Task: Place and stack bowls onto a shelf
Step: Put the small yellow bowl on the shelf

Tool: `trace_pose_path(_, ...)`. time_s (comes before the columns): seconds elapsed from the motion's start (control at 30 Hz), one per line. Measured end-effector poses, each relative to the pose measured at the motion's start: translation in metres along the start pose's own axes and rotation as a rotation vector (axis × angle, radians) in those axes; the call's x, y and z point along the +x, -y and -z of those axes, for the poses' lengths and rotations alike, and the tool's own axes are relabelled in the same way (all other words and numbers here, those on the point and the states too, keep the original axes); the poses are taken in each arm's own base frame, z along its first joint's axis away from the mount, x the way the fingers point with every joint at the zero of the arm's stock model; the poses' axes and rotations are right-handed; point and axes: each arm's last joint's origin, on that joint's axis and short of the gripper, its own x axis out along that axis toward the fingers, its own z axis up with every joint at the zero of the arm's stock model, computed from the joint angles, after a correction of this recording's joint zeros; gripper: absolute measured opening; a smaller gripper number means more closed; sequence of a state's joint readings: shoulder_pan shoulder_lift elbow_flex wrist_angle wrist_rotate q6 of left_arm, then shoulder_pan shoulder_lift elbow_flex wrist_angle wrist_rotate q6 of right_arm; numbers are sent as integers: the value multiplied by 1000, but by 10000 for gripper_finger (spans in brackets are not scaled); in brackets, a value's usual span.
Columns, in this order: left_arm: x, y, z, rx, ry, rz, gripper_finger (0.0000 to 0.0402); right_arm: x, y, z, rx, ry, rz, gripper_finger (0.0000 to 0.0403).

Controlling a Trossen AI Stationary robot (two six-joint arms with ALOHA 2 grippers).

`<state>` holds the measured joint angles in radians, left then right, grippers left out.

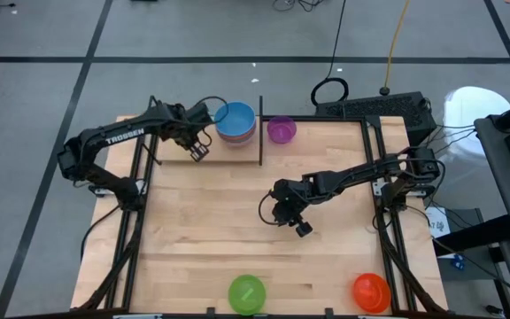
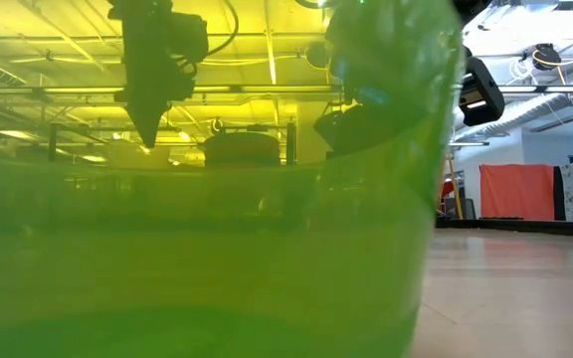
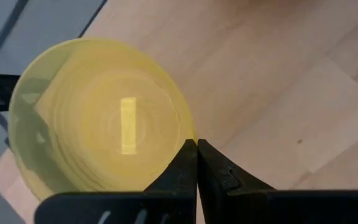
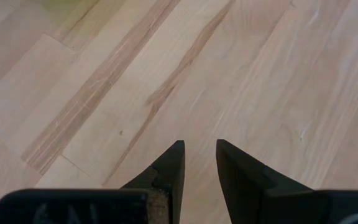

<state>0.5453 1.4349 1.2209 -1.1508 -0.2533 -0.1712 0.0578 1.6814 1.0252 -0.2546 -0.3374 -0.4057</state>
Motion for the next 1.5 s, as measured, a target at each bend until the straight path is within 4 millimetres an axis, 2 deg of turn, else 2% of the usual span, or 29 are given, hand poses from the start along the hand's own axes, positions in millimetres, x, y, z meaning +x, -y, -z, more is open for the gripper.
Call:
trace_pose_path(0.23, 5, -18, -8, -46, 42, 37, 0, 0, 0, 0, 0, 0, 0, 86)
trace_pose_path(0.43, 15, -33, -11, -90, 1, 57, 0, 0, 0, 0, 0, 1, 0, 86)
trace_pose_path(0.7, 20, -44, -16, -109, 27, 102, 0, 0, 0, 0, -1, 3, 1, 86)
trace_pose_path(0.93, 43, -44, 0, -119, -64, 105, 0, 0, 0, 0, -2, 3, 2, 86)
trace_pose_path(1.1, 58, -38, 5, -114, -59, 123, 0, 0, 0, 0, -2, 3, 2, 86)
trace_pose_path(1.37, 62, -36, 5, -71, -28, 160, 2, 0, 1, 0, -3, 3, 2, 86)
trace_pose_path(1.5, 61, -35, 4, -84, -28, 162, 21, -1, 3, 1, 1, 4, 9, 86)
